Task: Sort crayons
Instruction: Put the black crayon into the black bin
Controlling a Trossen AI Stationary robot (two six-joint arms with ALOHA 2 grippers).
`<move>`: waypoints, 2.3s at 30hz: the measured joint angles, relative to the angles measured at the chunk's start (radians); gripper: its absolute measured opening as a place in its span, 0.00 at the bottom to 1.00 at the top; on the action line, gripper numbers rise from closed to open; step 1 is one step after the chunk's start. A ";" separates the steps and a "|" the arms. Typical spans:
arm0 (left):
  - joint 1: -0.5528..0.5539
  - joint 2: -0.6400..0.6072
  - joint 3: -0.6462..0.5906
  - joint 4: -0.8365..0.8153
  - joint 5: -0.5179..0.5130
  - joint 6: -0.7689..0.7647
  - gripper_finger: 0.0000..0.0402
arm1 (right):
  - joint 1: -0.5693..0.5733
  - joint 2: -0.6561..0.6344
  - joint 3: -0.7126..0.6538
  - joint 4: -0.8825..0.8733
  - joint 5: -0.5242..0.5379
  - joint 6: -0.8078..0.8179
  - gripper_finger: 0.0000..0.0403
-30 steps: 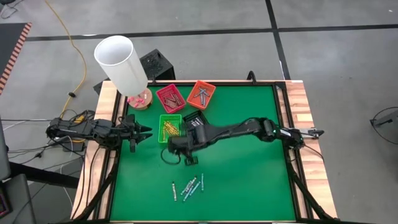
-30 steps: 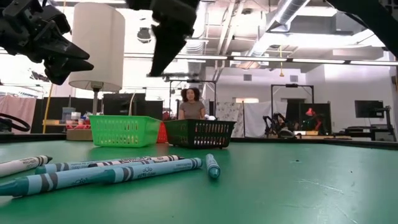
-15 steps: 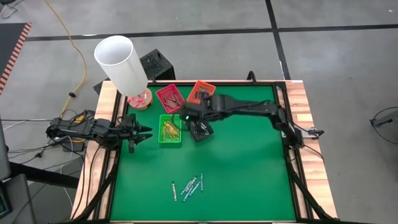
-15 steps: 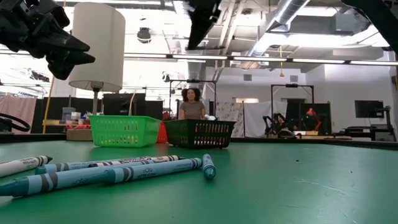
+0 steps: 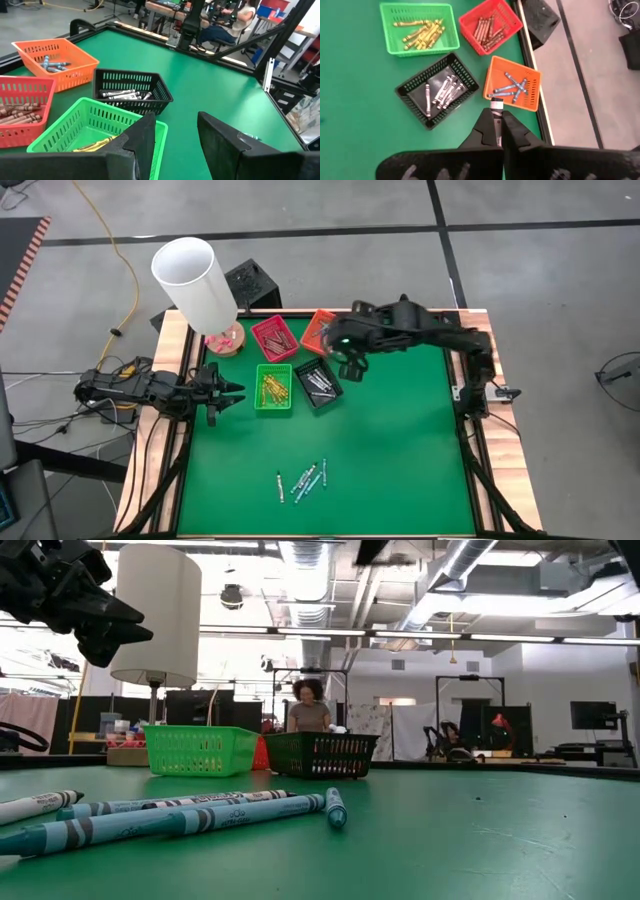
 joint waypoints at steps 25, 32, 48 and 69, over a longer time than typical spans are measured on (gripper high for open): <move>0.000 0.000 0.000 0.081 0.010 -0.008 0.34 | 0.134 -0.486 -0.949 0.928 0.143 0.122 0.01; 0.000 0.000 0.000 0.089 0.010 -0.008 0.34 | 0.135 -0.447 -1.265 1.453 0.167 0.260 0.01; 0.000 0.000 0.000 0.020 -0.053 -0.035 0.34 | 0.033 -0.084 -1.292 1.767 0.261 0.535 0.01; 0.000 0.000 0.000 0.007 -0.071 -0.045 0.34 | 0.004 -0.016 -1.293 1.727 0.197 0.557 0.01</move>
